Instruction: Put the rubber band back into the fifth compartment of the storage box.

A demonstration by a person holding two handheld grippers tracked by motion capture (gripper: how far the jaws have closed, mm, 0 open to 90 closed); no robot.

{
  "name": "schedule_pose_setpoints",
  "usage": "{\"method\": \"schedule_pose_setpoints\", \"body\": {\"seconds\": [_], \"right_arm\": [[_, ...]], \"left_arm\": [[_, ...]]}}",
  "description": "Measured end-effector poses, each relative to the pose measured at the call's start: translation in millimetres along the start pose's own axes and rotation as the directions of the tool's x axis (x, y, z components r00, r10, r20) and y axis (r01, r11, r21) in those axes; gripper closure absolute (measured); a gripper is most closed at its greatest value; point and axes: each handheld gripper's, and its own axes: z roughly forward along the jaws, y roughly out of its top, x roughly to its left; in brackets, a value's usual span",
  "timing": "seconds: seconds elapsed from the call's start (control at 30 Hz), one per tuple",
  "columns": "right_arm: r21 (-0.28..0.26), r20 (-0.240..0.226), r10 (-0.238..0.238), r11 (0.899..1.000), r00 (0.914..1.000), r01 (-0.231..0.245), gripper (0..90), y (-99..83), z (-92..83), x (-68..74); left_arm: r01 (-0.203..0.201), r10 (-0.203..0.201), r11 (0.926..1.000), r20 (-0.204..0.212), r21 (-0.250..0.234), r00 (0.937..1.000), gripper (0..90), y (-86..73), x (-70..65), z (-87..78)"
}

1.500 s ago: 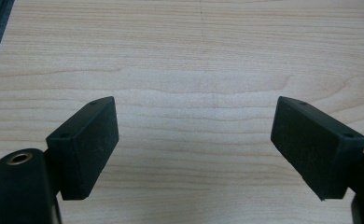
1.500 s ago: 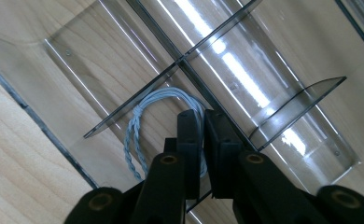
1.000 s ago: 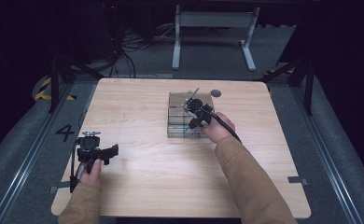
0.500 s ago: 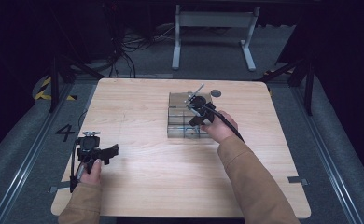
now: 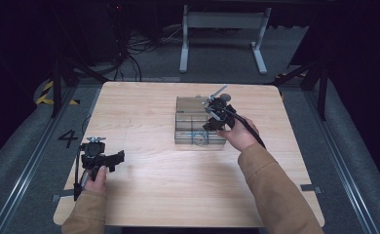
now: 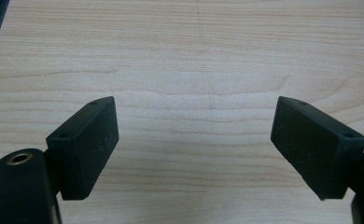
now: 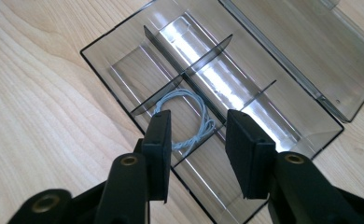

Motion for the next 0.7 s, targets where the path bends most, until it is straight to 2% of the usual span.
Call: {"method": "schedule_pose_setpoints", "body": {"seconds": [0.3,0.43,0.7], "right_arm": [[-0.085,0.0,0.008,0.996,1.0,-0.008,55.0,-21.4,-28.5,2.0],[-0.101,-0.003,0.012,0.995,0.9999,-0.012,54.3,-29.0,-35.4,2.9],[-0.175,-0.005,0.019,0.984,0.9998,-0.02,48.4,-56.3,-56.1,13.2]], "left_arm": [[-0.003,0.003,1.0,0.0,0.0,1.0,15.8,0.2,-1.3,0.7],[-0.002,0.002,1.0,-0.001,-0.001,1.0,15.9,0.2,-1.6,0.8],[-0.008,0.008,1.0,-0.002,0.001,1.0,15.8,0.0,-2.6,0.9]]}}
